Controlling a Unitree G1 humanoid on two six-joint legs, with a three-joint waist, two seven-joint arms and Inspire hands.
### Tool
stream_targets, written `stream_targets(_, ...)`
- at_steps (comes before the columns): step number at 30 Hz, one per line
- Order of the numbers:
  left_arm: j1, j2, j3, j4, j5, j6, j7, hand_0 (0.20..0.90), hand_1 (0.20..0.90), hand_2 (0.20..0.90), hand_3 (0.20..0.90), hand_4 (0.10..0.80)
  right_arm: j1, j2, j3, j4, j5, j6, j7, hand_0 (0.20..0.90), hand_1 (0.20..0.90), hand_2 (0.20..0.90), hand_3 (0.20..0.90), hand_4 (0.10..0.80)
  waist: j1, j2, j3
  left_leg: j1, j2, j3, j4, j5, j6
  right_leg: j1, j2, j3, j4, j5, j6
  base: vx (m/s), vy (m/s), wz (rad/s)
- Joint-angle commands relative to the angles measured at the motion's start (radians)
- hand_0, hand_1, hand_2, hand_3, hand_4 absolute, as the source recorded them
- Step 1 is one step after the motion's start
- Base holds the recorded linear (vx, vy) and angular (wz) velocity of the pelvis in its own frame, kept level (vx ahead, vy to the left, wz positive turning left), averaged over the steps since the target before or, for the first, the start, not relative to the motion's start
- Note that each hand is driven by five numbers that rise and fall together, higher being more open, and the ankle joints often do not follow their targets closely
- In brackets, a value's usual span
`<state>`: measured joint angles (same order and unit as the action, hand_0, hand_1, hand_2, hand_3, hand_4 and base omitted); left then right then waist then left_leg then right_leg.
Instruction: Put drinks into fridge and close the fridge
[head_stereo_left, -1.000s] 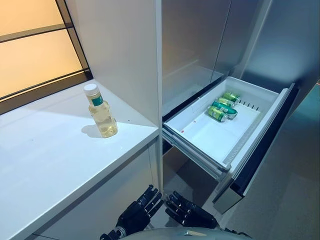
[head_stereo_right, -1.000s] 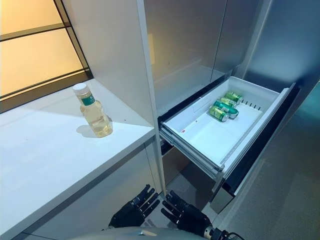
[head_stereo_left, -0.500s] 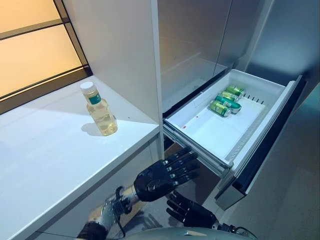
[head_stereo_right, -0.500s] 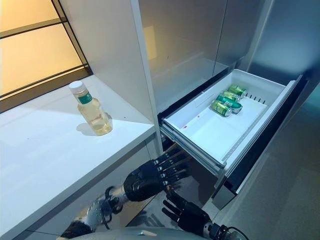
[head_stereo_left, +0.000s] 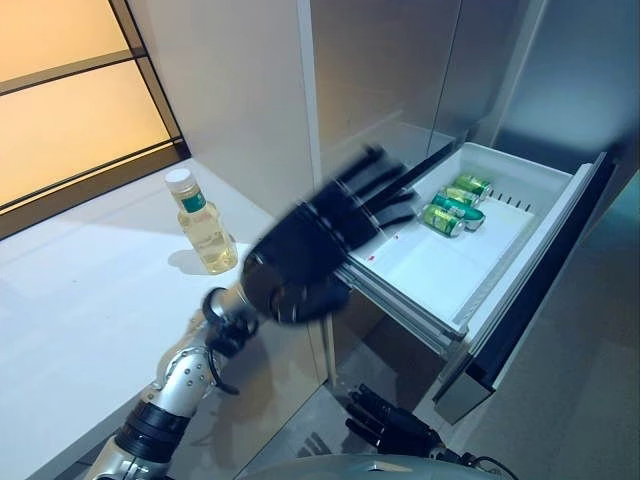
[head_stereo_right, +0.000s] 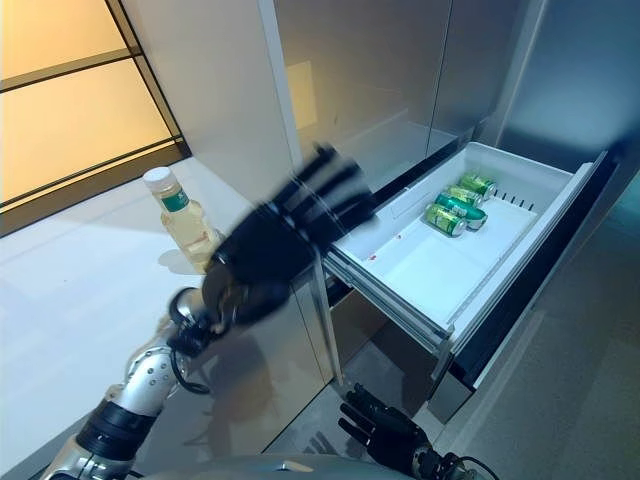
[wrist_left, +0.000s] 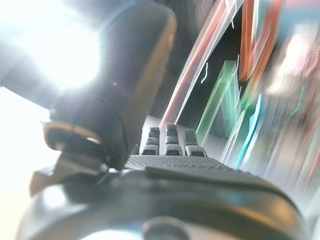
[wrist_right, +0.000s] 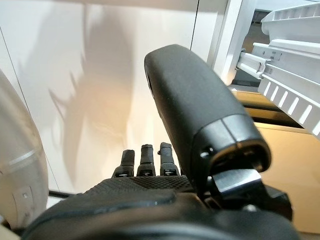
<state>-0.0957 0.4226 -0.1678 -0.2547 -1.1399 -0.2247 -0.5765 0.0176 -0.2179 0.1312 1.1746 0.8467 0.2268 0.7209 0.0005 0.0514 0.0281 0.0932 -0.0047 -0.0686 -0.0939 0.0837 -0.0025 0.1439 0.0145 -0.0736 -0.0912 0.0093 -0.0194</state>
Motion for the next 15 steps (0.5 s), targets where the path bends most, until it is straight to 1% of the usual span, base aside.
stream_targets(1, -0.077, -0.025, 0.216, -0.048, 0.233, -0.384, 0.243, 0.900, 0.900, 0.900, 0.900, 0.800, 0.043, 0.063, 0.008, 0.002, 0.053, -0.020, -0.008, 0.900, 0.900, 0.900, 0.900, 0.800, 0.031, -0.055, -0.032, 0.026, -0.056, 0.035, 0.007, -0.090, 0.052, -0.019, -0.016, 0.001, 0.004, 0.037, 0.028, 0.012, -0.013, 0.06)
stream_targets(3, -0.075, -0.041, 0.273, -0.057, 0.430, -0.485, 0.375, 0.900, 0.900, 0.900, 0.900, 0.800, 0.045, 0.076, 0.011, 0.000, 0.063, -0.029, -0.025, 0.900, 0.900, 0.900, 0.900, 0.800, 0.039, -0.062, -0.035, 0.023, -0.059, 0.025, 0.007, -0.087, 0.051, -0.017, -0.014, -0.008, 0.004, 0.032, 0.022, 0.014, -0.014, 0.10)
stream_targets(4, -0.080, -0.046, 0.285, -0.059, 0.492, -0.499, 0.421, 0.900, 0.900, 0.900, 0.900, 0.800, 0.043, 0.080, 0.011, 0.007, 0.063, -0.034, -0.024, 0.900, 0.900, 0.900, 0.900, 0.800, 0.040, -0.065, -0.036, 0.022, -0.060, 0.021, 0.007, -0.086, 0.051, -0.016, -0.014, -0.012, 0.004, 0.030, 0.020, 0.016, -0.020, 0.16)
stream_targets(5, -0.101, -0.049, 0.293, -0.061, 0.598, -0.514, 0.519, 0.900, 0.900, 0.900, 0.900, 0.800, 0.036, 0.083, 0.016, 0.024, 0.065, -0.044, -0.017, 0.900, 0.900, 0.900, 0.900, 0.800, 0.041, -0.068, -0.039, 0.020, -0.060, 0.017, 0.007, -0.085, 0.049, -0.016, -0.013, -0.019, 0.005, 0.027, 0.018, 0.016, -0.017, 0.18)
stream_targets(6, -0.114, -0.051, 0.289, -0.062, 0.682, -0.510, 0.591, 0.900, 0.900, 0.900, 0.900, 0.800, 0.031, 0.083, 0.020, 0.034, 0.068, -0.047, -0.010, 0.900, 0.900, 0.900, 0.900, 0.800, 0.038, -0.069, -0.040, 0.020, -0.060, 0.016, 0.007, -0.085, 0.049, -0.016, -0.013, -0.021, 0.005, 0.026, 0.018, 0.018, -0.014, 0.19)
stream_targets(7, -0.123, -0.049, 0.281, -0.060, 0.729, -0.496, 0.635, 0.900, 0.900, 0.900, 0.900, 0.800, 0.028, 0.084, 0.023, 0.037, 0.070, -0.050, -0.008, 0.900, 0.900, 0.900, 0.900, 0.800, 0.037, -0.069, -0.041, 0.020, -0.060, 0.017, 0.007, -0.085, 0.049, -0.016, -0.013, -0.023, 0.006, 0.026, 0.018, 0.018, -0.006, 0.20)
stream_targets(9, -0.144, -0.033, 0.258, -0.043, 0.853, -0.425, 0.777, 0.900, 0.900, 0.900, 0.900, 0.800, 0.025, 0.086, 0.033, 0.039, 0.066, -0.053, -0.005, 0.900, 0.900, 0.900, 0.900, 0.800, 0.032, -0.069, -0.043, 0.022, -0.060, 0.020, 0.007, -0.085, 0.049, -0.015, -0.014, -0.024, 0.006, 0.025, 0.020, 0.020, -0.001, 0.19)
stream_targets(11, -0.153, -0.029, 0.248, -0.033, 0.866, -0.402, 0.805, 0.900, 0.900, 0.900, 0.900, 0.800, 0.025, 0.086, 0.038, 0.040, 0.067, -0.054, -0.004, 0.900, 0.900, 0.900, 0.900, 0.800, 0.030, -0.070, -0.042, 0.022, -0.060, 0.022, 0.007, -0.085, 0.048, -0.015, -0.014, -0.024, 0.007, 0.025, 0.021, 0.007, 0.003, 0.08)
stream_targets(13, -0.157, -0.027, 0.232, -0.012, 0.907, -0.343, 0.881, 0.900, 0.900, 0.900, 0.900, 0.800, 0.022, 0.085, 0.045, 0.038, 0.066, -0.052, -0.009, 0.900, 0.900, 0.900, 0.900, 0.800, 0.025, -0.067, -0.039, 0.025, -0.058, 0.028, 0.007, -0.086, 0.047, -0.016, -0.014, -0.024, 0.008, 0.025, 0.023, 0.001, 0.003, -0.03)
stream_targets(14, -0.157, -0.027, 0.229, -0.011, 0.911, -0.335, 0.889, 0.900, 0.900, 0.900, 0.900, 0.800, 0.023, 0.085, 0.045, 0.036, 0.066, -0.051, -0.010, 0.900, 0.900, 0.900, 0.900, 0.800, 0.025, -0.067, -0.039, 0.026, -0.057, 0.028, 0.007, -0.086, 0.047, -0.015, -0.014, -0.024, 0.008, 0.026, 0.023, 0.003, 0.006, -0.06)
stream_targets(15, -0.155, -0.031, 0.222, 0.009, 0.889, -0.297, 0.899, 0.900, 0.900, 0.900, 0.900, 0.800, 0.022, 0.084, 0.043, 0.036, 0.060, -0.049, -0.014, 0.900, 0.900, 0.900, 0.900, 0.800, 0.023, -0.066, -0.038, 0.028, -0.057, 0.029, 0.007, -0.086, 0.047, -0.013, -0.014, -0.024, 0.008, 0.025, 0.024, 0.004, 0.004, -0.06)
